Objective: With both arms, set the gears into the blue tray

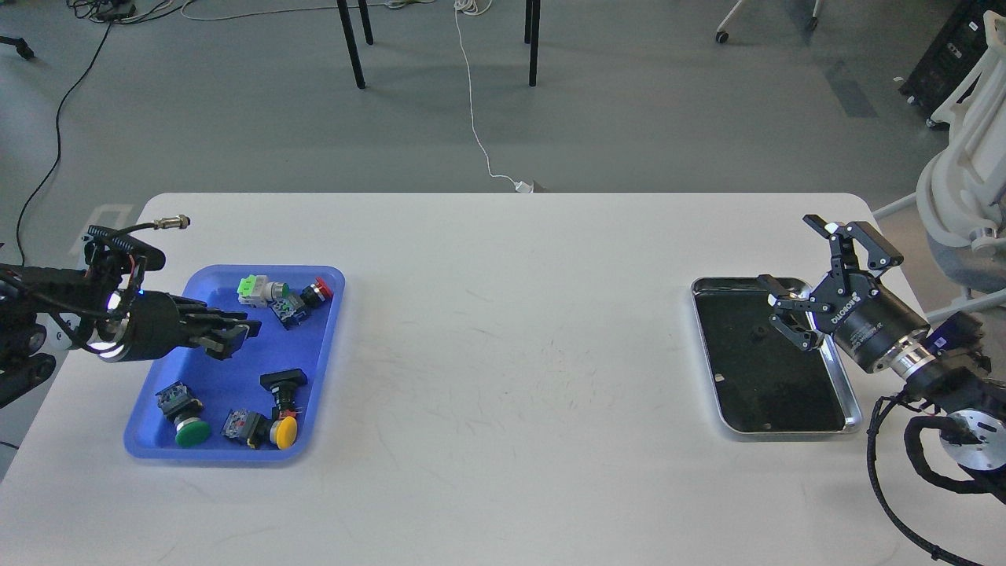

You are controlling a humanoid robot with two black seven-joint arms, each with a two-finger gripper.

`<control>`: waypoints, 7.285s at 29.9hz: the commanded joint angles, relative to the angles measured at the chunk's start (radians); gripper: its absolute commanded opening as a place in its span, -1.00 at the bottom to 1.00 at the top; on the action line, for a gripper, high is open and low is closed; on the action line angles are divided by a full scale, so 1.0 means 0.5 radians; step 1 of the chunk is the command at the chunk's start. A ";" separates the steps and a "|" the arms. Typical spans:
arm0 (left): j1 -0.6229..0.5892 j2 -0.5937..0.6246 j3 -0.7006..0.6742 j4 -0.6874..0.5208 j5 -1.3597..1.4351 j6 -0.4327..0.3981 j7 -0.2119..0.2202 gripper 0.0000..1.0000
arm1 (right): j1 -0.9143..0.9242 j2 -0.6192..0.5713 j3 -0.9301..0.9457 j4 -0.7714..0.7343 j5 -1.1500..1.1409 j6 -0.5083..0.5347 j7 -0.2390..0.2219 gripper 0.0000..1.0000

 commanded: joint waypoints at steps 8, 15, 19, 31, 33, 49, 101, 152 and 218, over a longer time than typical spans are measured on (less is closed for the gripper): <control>0.035 0.020 0.006 0.030 0.035 0.001 0.000 -0.66 | -0.006 0.000 0.007 -0.001 0.003 0.000 0.000 0.95; 0.065 0.013 0.003 0.125 0.047 0.001 0.000 -0.64 | -0.006 0.000 0.007 -0.001 0.000 0.000 0.000 0.95; 0.065 0.004 0.000 0.134 0.044 0.007 0.000 -0.60 | -0.009 0.000 0.004 -0.001 0.000 0.000 0.000 0.95; 0.117 0.016 -0.021 0.137 0.050 0.071 0.000 0.71 | -0.016 -0.006 0.004 0.033 0.000 0.000 0.000 0.95; 0.105 0.023 -0.031 0.134 0.047 0.074 0.000 0.72 | -0.016 -0.006 0.004 0.036 0.000 0.000 0.000 0.95; 0.025 -0.155 -0.629 -0.436 -1.847 0.203 0.000 0.86 | 0.000 -0.009 0.001 0.036 0.000 0.000 0.000 0.95; 0.743 -0.861 -1.414 -0.477 -2.392 0.188 0.256 0.96 | 1.635 0.356 -2.174 -0.562 -2.675 -0.186 0.000 0.37; 0.755 -0.846 -1.433 -0.477 -2.398 0.185 0.250 0.96 | 1.488 0.494 -2.162 -0.749 -2.648 -0.204 0.000 -0.40; 0.768 -0.803 -1.488 -0.498 -2.404 0.182 0.250 0.96 | 1.788 1.371 -2.373 -0.396 -2.098 -0.554 0.000 -0.67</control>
